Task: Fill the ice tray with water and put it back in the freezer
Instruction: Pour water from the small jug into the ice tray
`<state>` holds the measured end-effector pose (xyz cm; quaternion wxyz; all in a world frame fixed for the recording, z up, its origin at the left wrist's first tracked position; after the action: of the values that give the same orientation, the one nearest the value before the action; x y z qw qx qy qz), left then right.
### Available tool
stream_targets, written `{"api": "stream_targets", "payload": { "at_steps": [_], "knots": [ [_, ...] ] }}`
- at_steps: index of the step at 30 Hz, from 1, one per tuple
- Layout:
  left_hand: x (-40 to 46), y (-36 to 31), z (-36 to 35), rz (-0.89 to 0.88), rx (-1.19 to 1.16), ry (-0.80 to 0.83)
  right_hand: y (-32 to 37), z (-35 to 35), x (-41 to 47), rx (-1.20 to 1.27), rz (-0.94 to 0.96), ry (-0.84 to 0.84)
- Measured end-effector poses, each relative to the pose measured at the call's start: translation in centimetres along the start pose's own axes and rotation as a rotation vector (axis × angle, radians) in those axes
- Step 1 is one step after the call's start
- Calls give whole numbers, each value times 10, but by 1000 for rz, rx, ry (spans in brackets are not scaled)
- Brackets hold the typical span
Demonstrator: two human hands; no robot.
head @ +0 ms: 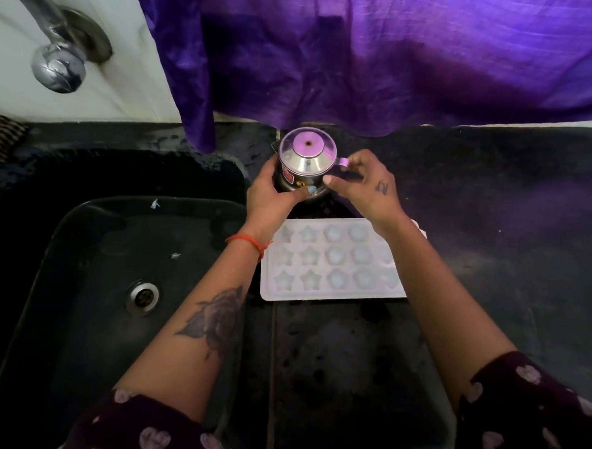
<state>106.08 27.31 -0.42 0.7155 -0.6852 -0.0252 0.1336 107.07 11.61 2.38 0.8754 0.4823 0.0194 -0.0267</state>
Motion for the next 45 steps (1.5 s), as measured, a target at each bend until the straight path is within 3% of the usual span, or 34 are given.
{"api": "stream_targets", "payload": {
  "at_steps": [18, 28, 45],
  "knots": [
    [-75, -33, -3, -77, -125, -50, 21, 43, -54, 43, 57, 24],
    [-137, -27, -19, -2, -111, -150, 25, 70, -99, 34, 42, 119],
    [-156, -11, -38, 31, -195, -144, 21, 84, -104, -111, 67, 179]
  ]
}}
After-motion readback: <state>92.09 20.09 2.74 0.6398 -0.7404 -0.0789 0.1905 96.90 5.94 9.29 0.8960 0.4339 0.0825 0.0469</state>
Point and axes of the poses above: each hand's wrist, its own x-axis towards the middle knuckle, its own z-axis out of the back of the hand, y = z × x, the point moved 1 cm from there along x, towards the middle knuckle, and after that the axes turned 9 degrees about -x, right-handed, at the moved point
